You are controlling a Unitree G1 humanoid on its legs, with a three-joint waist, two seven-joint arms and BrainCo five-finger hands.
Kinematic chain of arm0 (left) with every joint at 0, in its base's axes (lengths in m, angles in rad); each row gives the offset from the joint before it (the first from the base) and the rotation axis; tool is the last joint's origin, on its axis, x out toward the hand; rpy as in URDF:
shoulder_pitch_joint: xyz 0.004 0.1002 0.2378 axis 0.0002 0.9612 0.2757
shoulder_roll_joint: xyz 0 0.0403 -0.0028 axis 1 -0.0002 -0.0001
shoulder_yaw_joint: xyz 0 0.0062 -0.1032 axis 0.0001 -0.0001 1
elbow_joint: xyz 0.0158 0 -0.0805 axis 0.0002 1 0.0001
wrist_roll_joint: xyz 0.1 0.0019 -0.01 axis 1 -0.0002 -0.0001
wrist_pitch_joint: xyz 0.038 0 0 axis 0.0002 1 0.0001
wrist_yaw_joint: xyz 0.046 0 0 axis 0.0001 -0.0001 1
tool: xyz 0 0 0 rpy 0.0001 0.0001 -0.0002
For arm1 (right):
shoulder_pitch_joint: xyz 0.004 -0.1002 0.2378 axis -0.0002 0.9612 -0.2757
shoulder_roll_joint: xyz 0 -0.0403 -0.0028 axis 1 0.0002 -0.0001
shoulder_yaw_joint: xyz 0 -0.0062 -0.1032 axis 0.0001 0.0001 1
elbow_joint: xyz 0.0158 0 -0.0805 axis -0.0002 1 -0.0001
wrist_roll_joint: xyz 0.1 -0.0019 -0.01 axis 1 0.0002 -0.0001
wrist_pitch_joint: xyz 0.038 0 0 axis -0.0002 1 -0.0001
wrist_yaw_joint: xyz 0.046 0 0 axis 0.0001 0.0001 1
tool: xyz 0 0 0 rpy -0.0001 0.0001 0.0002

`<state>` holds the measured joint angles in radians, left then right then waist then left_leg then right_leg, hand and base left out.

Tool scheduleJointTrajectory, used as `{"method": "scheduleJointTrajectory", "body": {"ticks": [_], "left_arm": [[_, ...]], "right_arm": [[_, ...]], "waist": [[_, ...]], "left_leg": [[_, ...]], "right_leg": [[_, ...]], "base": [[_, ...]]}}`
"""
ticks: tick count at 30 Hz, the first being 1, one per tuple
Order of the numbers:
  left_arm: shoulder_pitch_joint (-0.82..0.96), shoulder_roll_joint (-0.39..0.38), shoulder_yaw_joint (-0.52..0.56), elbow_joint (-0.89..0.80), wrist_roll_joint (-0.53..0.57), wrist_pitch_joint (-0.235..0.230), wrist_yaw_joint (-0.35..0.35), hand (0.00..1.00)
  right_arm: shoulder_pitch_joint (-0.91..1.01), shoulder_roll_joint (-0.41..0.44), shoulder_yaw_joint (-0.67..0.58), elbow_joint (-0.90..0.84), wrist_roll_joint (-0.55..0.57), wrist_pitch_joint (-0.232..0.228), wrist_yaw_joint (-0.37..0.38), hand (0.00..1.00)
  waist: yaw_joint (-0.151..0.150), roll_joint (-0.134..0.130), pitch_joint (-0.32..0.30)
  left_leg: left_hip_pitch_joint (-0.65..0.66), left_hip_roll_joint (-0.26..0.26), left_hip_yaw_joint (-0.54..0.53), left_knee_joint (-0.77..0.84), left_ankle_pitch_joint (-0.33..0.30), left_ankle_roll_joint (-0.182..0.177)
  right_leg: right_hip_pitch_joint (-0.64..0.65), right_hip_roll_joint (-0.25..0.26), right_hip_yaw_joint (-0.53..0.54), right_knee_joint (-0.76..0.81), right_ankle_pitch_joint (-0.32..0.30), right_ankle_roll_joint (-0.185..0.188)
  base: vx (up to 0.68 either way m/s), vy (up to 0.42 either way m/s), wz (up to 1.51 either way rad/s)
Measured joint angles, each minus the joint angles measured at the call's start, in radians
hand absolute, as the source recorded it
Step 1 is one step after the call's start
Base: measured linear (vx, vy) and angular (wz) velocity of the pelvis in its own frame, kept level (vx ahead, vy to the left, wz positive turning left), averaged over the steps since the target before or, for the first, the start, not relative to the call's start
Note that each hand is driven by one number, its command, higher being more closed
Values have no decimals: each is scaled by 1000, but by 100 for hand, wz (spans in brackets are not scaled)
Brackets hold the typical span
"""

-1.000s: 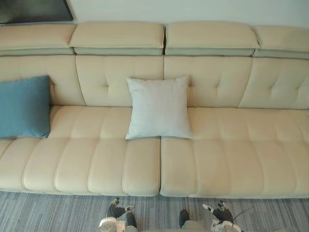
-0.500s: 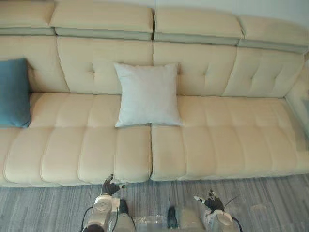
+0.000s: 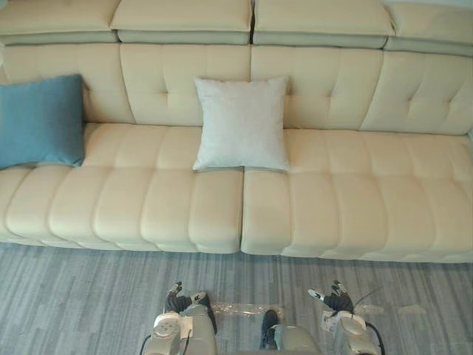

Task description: Pick up cushions and gather them together orderly.

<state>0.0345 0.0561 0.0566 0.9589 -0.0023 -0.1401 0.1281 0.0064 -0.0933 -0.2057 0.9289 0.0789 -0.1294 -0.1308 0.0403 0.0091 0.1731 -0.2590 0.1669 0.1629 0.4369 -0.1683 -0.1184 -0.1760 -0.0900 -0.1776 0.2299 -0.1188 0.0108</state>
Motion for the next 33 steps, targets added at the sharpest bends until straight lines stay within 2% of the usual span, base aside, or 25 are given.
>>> {"method": "scheduleJointTrajectory", "body": {"ticks": [1, 2, 4, 5, 10, 14, 16, 17, 18, 19, 20, 22, 23, 24, 25, 26, 27, 28, 29, 30, 31, 32, 33], "left_arm": [[4, -1, -1, 9, 0, 0, -1, 0], [5, 4, -3, 19, 0, 2, -1, 0], [11, 15, -8, 27, 0, 2, -1, 0], [14, 15, -8, 28, 0, 2, -1, 0], [18, 33, -17, 54, 4, 11, -5, 0], [16, 40, -16, 58, 18, 20, -8, 0], [16, 41, -16, 58, 19, 20, -13, 0], [16, 44, -15, 63, 19, 20, -17, 0], [14, 45, -15, 63, 20, 20, -19, 0], [11, 43, -15, 63, 21, 20, -19, 0], [11, 42, -16, 62, 22, 21, -19, 0], [15, 48, -8, 63, 24, 23, -20, 0], [15, 47, 1, 62, 24, 23, -20, 0], [12, 48, 4, 62, 24, 23, -21, 0], [10, 47, 2, 62, 24, 23, -21, 0], [5, 44, -1, 61, 24, 24, -20, 0], [-4, 42, -5, 56, 25, 24, -20, 0], [-4, 47, -4, 58, 31, 23, -21, 0], [-4, 47, -4, 58, 32, 23, -21, 0], [-6, 40, -8, 58, 39, 23, -21, 0], [-4, 31, -25, 58, 40, 24, -24, 0], [-3, 25, -30, 58, 40, 24, -24, 0], [-3, 16, -38, 57, 40, 23, -25, 0]], "right_arm": [[0, -1, 0, 0, 0, 1, 0, 0], [1, 14, -4, 6, 0, 3, 2, 0], [25, 45, -5, 8, 0, 4, 6, 0], [36, 45, -5, 9, 1, 4, 7, 0], [53, 47, -5, 33, 1, 7, 7, 0], [52, 51, -6, 39, 1, 15, 10, 0], [31, 51, -3, 42, 0, 15, 11, 0], [14, 47, 8, 40, -1, 13, 11, 0], [11, 45, 12, 41, -1, 14, 11, 0], [11, 40, 14, 41, -2, 14, 12, 0], [13, 33, 14, 46, -6, 17, 12, 0], [17, 29, 14, 50, -29, 22, 12, 0], [19, 19, 17, 53, -41, 24, 12, 0], [-9, 6, 25, 57, -41, 26, 12, 0], [-18, 3, 24, 58, -41, 26, 11, 0], [-17, -6, 23, 58, -41, 26, 11, 0], [-20, -12, 23, 58, -41, 26, 11, 0], [-24, -11, 24, 66, -41, 30, 12, 0], [-24, -11, 24, 65, -41, 30, 12, 0], [-24, -14, 25, 64, -41, 30, 13, 0], [-16, -25, 26, 64, -41, 27, 13, 0], [-7, -29, 25, 64, -40, 26, 12, 0], [10, -35, 24, 64, -40, 26, 11, 0]], "waist": [[-1, 7, -2], [-4, 5, -1], [-6, -26, -17], [-9, -33, -31], [-32, -43, -50], [-37, -47, -53], [-38, -44, -51], [-42, -37, -47], [-44, -33, -45], [-50, -30, -42], [-54, -23, -36], [-55, -23, -35], [-55, -16, -34], [-50, -8, -31], [-52, -5, -29], [-58, 1, -28], [-55, 3, -31], [-45, 9, -27], [-45, 9, -27], [-46, 13, -29], [-52, 23, -28], [-52, 26, -27], [-50, 29, -22]], "left_leg": [[16, -8, -15, -32, -15, 1], [47, -27, -13, -92, -23, 24], [93, -72, 21, -196, 13, 45], [93, -91, 27, -216, 21, 56], [118, -129, 60, -269, 35, 71], [156, -121, 128, -274, 21, 74], [157, -93, 181, -232, -11, 70], [158, -57, 230, -199, -25, 77], [158, -47, 247, -188, -29, 79], [162, -28, 278, -169, -32, 81], [190, -14, 310, -162, -33, 80], [206, 7, 329, -123, -46, 60], [213, 25, 330, -100, -54, 48], [228, 54, 353, -85, -66, 35], [232, 61, 366, -82, -71, 31], [255, 73, 402, -98, -80, 20], [277, 91, 436, -105, -104, -12], [292, 137, 458, -65, -113, -40], [291, 145, 458, -52, -110, -43], [280, 185, 449, 24, -100, -38], [240, 235, 410, 159, -67, 14], [221, 254, 396, 215, -43, 53], [182, 278, 353, 327, 12, 118]], "right_leg": [[-3, 2, 6, -6, 9, 10], [1, 0, 30, -28, 31, 26], [39, -25, 51, -123, 88, 59], [39, -39, 59, -152, 109, 68], [44, -64, 101, -203, 149, 76], [30, -50, 165, -192, 152, 77], [-18, -31, 141, -136, 161, 62], [-38, -24, 36, -108, 167, 18], [-39, -30, -10, -104, 162, -1], [-39, -51, -130, -77, 115, -57], [-38, -92, -252, -26, 85, -84], [-34, -90, -276, 0, 92, -58], [-34, -70, -276, 8, 93, -58], [-38, -54, -295, 5, 63, -68], [-38, -64, -334, 16, 19, -60], [-31, -114, -462, 86, -42, -55], [-17, -130, -522, 116, -43, -48], [-19, -76, -483, 109, -47, -49], [-18, -69, -477, 107, -49, -51], [-12, -42, -462, 98, -59, -62], [6, -9, -440, 77, -64, -69], [19, 4, -427, 63, -64, -70], [57, 26, -400, 23, -52, -88]], "base": [[-53, 219, -43], [-63, 138, -30], [-63, 161, -21], [-31, 141, -10], [-5, 104, -18], [68, 31, -53], [48, -15, -89], [53, -47, -96], [70, -71, -93], [83, -45, -72], [92, -36, -72], [78, -58, -73], [108, -175, -114], [90, -202, -97], [72, -165, -84], [47, -114, -62], [135, -172, -103], [117, -146, -89], [152, -201, -92], [172, -241, -72], [204, -287, -76], [169, -231, -67], [237, -171, -79]]}}
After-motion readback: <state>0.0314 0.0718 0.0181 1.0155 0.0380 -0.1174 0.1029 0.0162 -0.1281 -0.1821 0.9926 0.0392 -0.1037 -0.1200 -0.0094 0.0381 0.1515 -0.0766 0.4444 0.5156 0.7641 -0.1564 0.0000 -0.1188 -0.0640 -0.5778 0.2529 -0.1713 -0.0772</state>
